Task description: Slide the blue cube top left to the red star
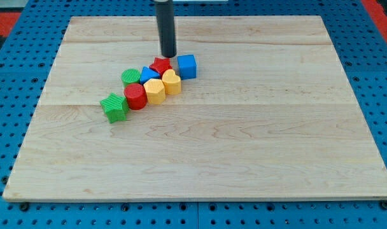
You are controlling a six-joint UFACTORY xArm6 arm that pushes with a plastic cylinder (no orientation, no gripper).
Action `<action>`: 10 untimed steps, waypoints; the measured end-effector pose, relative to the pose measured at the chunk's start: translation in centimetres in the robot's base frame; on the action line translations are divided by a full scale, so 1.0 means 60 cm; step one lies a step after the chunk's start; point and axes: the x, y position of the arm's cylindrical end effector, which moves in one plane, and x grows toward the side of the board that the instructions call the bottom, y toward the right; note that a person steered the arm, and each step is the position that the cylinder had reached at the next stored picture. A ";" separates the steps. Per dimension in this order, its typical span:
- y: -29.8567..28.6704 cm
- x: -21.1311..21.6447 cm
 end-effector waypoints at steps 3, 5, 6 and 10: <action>0.123 0.143; 0.053 0.022; 0.024 -0.020; 0.005 0.071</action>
